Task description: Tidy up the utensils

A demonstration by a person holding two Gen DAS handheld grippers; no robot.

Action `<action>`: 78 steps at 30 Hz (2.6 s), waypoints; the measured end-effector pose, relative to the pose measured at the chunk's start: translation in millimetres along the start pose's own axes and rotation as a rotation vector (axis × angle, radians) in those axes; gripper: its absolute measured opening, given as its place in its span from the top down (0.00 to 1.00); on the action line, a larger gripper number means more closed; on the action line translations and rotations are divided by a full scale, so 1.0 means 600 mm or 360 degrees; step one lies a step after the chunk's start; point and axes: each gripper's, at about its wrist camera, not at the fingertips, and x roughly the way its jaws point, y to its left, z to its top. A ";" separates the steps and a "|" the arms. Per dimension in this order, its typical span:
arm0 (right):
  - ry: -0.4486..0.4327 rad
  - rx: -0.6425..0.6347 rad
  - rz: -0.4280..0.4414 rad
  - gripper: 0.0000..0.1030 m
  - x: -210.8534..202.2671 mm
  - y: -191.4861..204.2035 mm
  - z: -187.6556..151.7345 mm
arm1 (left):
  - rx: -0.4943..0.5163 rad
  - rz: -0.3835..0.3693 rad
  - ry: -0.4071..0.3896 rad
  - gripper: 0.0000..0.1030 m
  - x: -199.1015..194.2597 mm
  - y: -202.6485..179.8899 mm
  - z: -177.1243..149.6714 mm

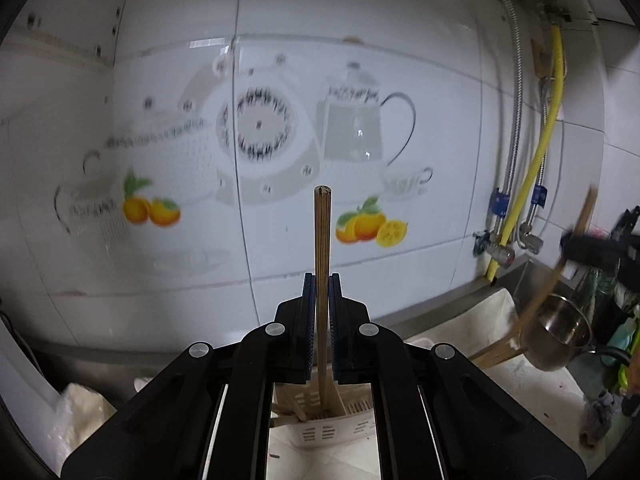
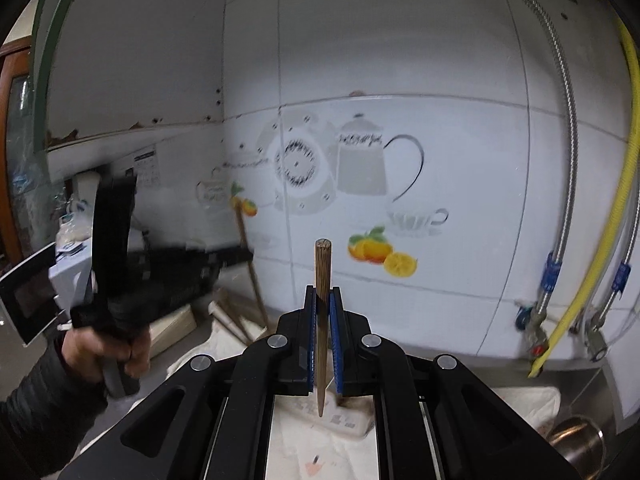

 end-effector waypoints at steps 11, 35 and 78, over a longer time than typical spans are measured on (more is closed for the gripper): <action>0.0016 0.0005 -0.0130 0.94 0.070 -0.011 -0.008 | -0.0073 -0.0033 0.0121 0.95 0.029 0.026 -0.048; 0.0173 0.0085 -0.0119 0.93 0.119 -0.027 -0.065 | -0.0062 -0.0038 0.0123 0.73 0.019 0.020 -0.048; 0.0099 0.0069 -0.0262 0.16 -0.039 0.015 -0.124 | -0.0059 0.0073 0.0054 0.05 -0.138 0.004 -0.146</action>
